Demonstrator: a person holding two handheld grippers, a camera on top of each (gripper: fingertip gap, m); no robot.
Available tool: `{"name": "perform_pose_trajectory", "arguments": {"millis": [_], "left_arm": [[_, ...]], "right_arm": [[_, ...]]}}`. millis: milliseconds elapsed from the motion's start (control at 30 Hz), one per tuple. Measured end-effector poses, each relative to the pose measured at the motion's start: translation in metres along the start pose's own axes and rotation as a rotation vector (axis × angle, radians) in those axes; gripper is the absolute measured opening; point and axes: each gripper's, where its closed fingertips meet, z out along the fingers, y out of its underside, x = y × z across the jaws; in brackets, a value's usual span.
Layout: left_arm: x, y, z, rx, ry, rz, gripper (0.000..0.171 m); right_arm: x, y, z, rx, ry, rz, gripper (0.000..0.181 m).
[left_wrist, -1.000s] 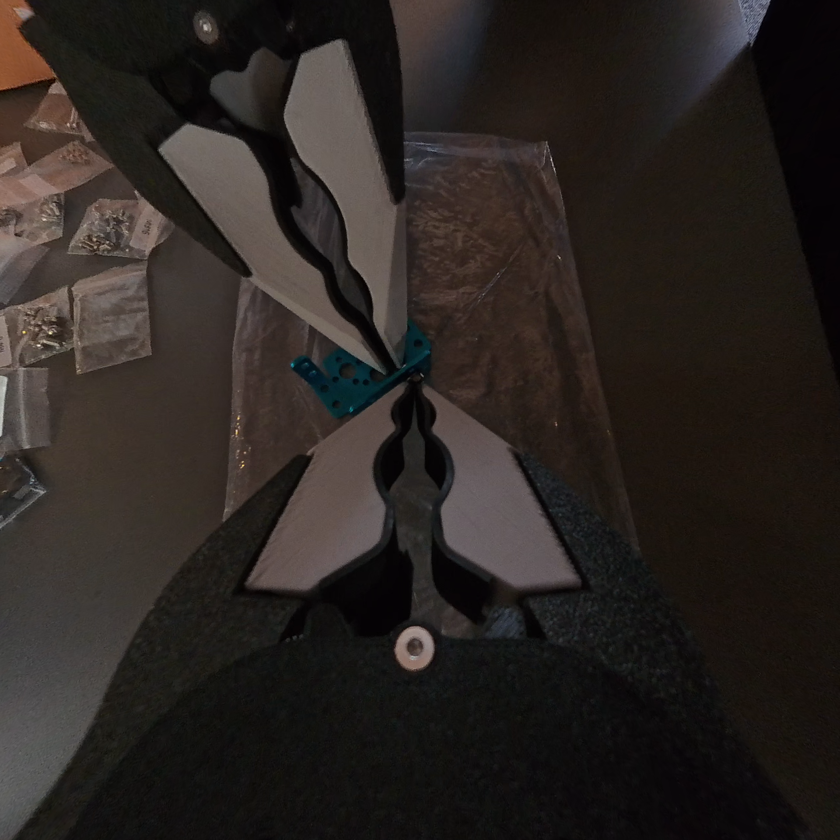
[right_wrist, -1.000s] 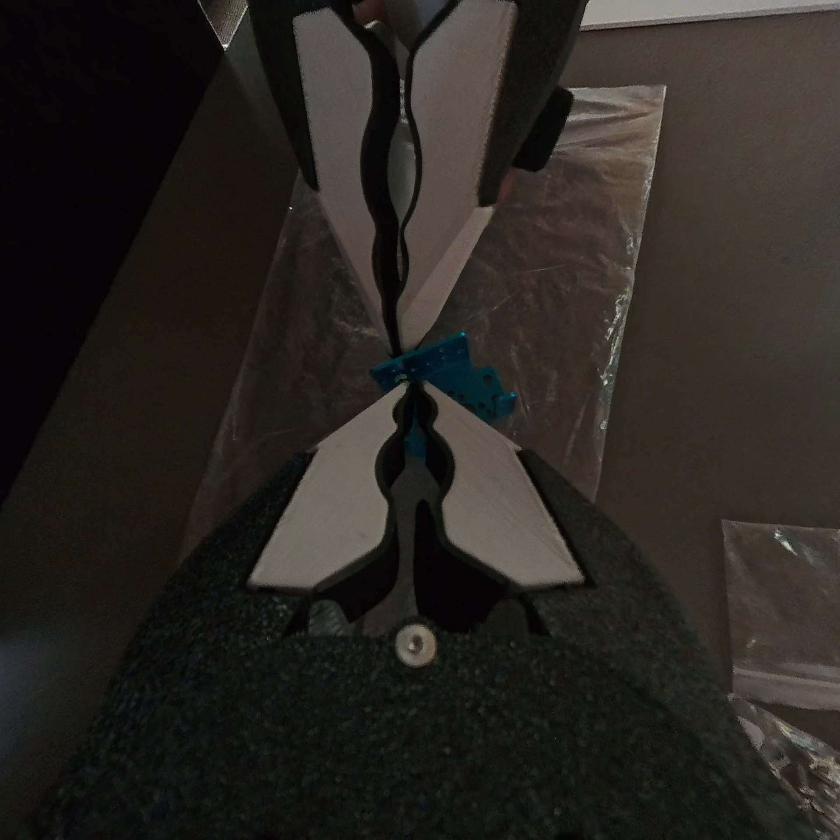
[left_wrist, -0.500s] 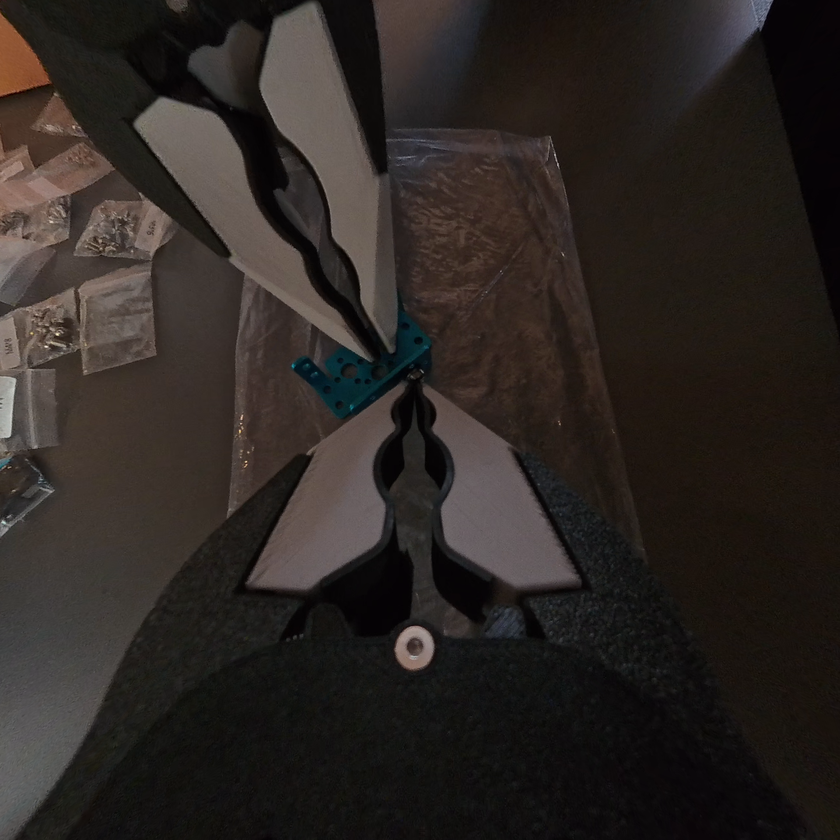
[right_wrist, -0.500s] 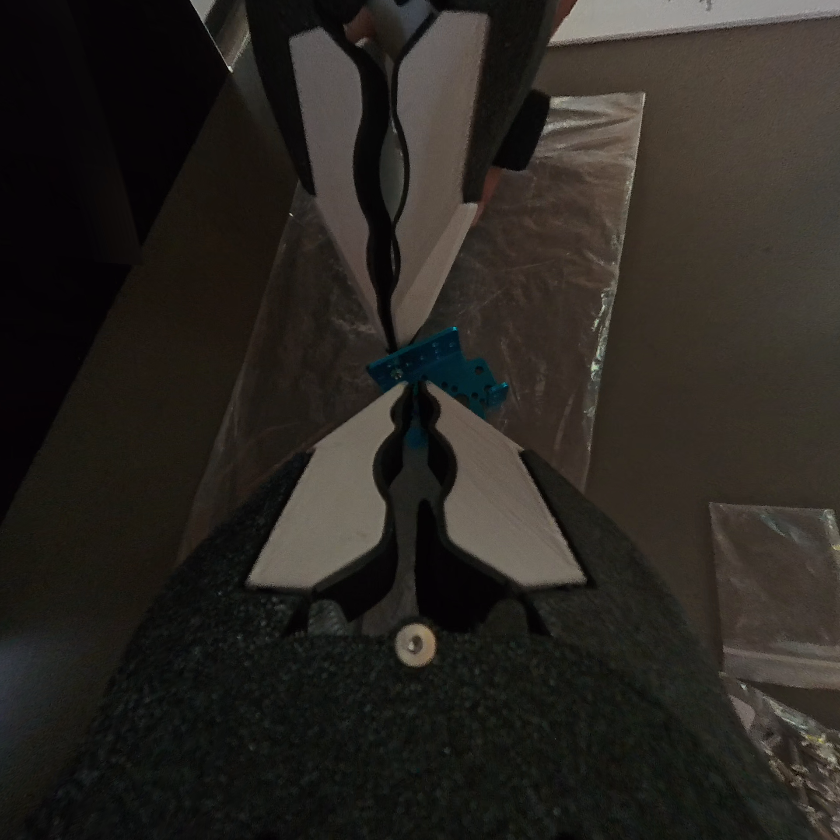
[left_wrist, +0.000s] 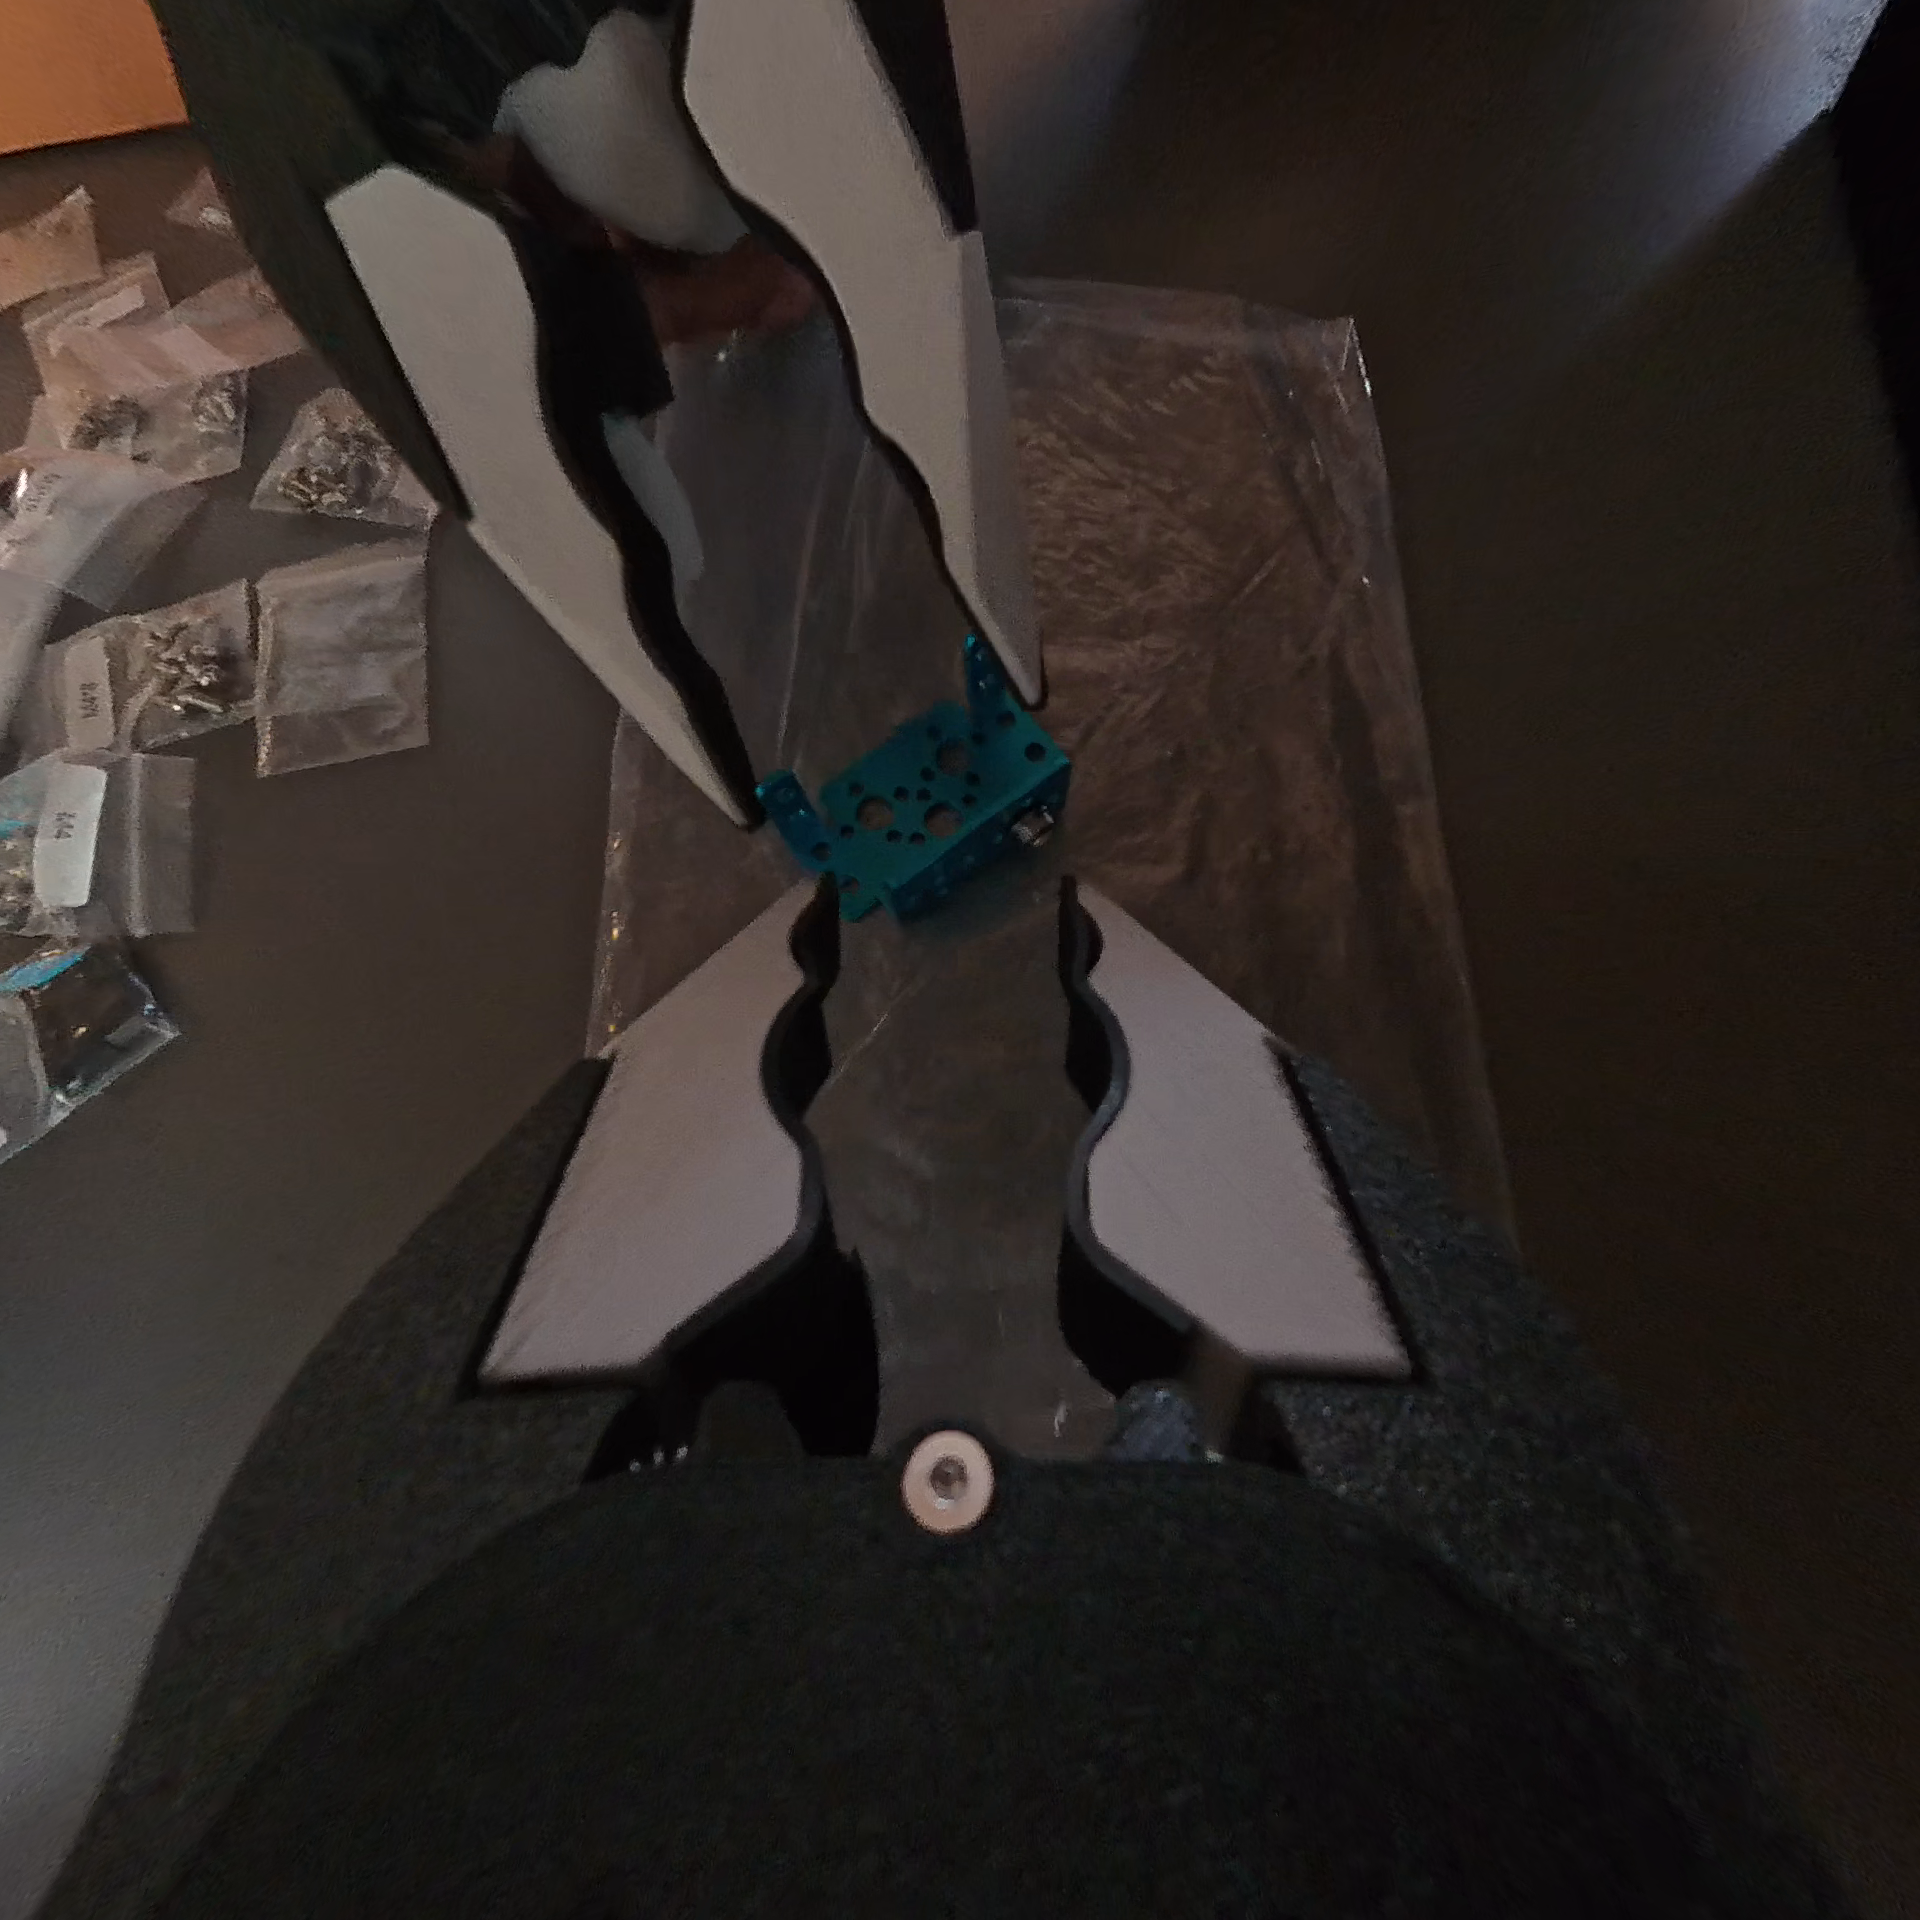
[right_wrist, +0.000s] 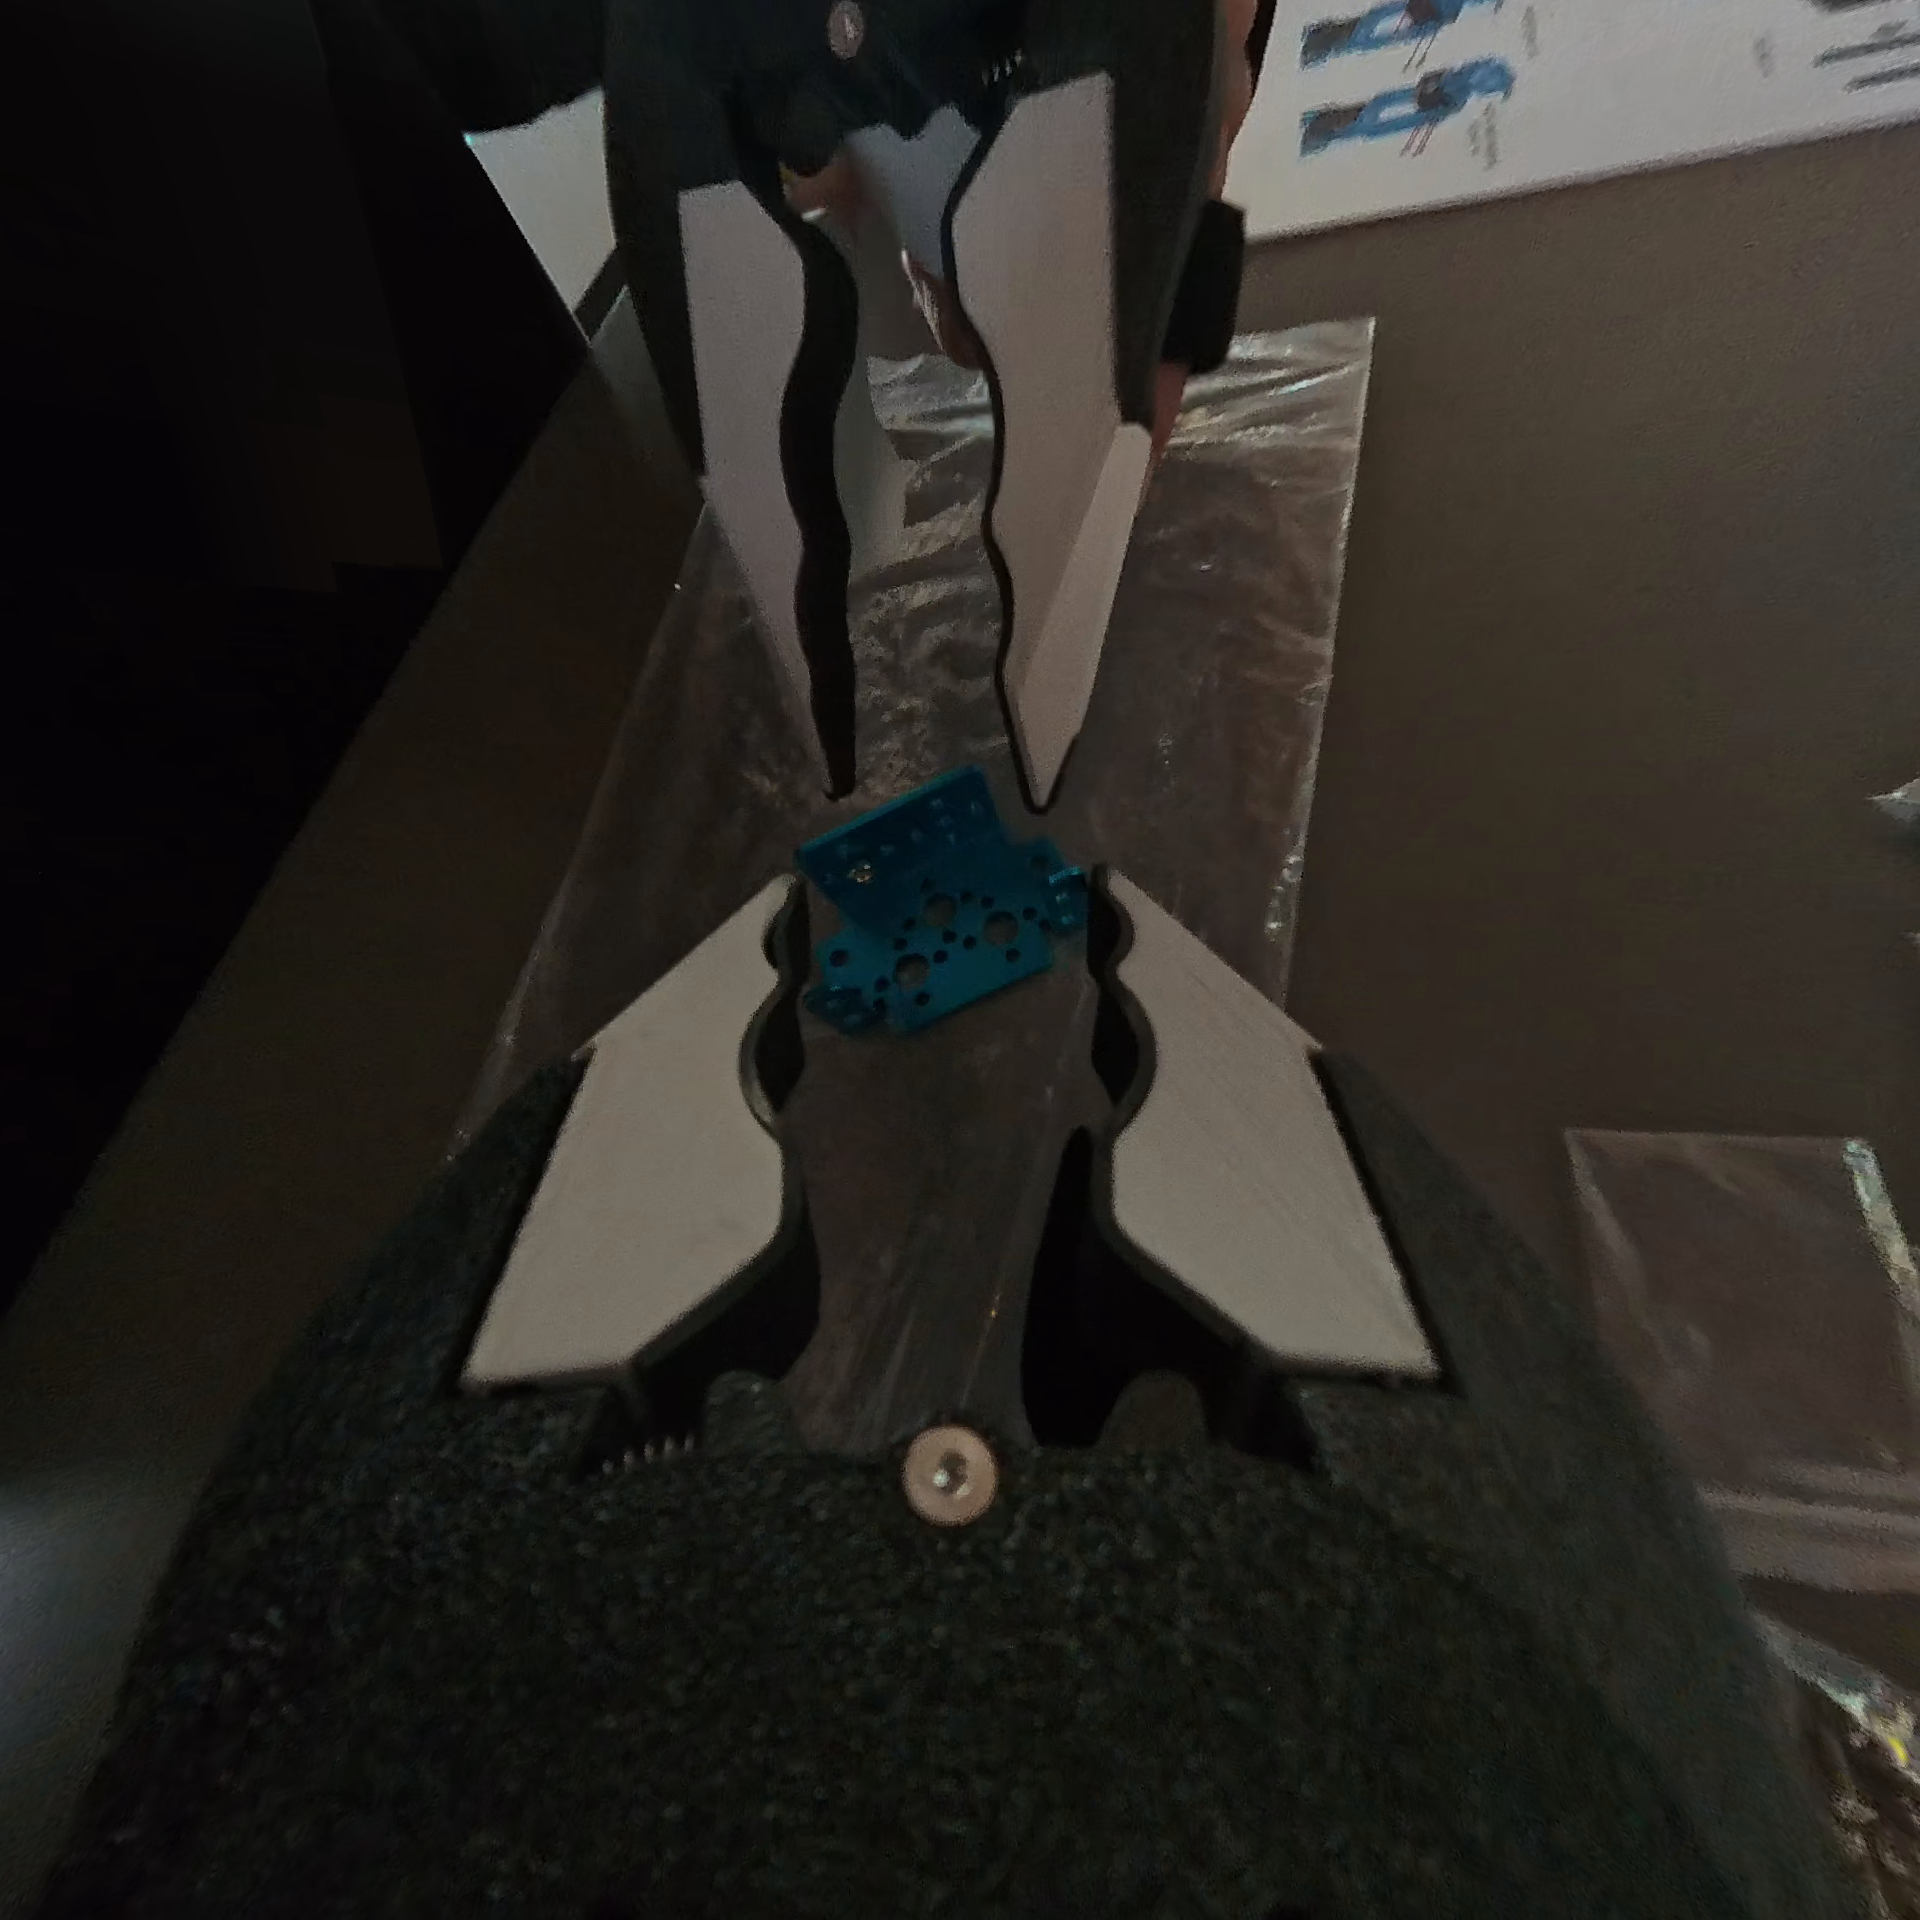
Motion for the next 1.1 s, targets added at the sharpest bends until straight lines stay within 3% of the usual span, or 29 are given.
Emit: {"name": "perform_pose_trajectory", "arguments": {"millis": [600,1100], "left_arm": [[-0.001,-0.007,0.005,0.037,-0.032,0.024,0.038],[0.016,-0.013,0.011,0.052,0.021,0.042,0.039]], "right_arm": [[-0.004,0.006,0.012,-0.072,-0.006,-0.017,0.047],[-0.006,0.007,0.013,-0.072,-0.022,-0.009,0.049]]}}
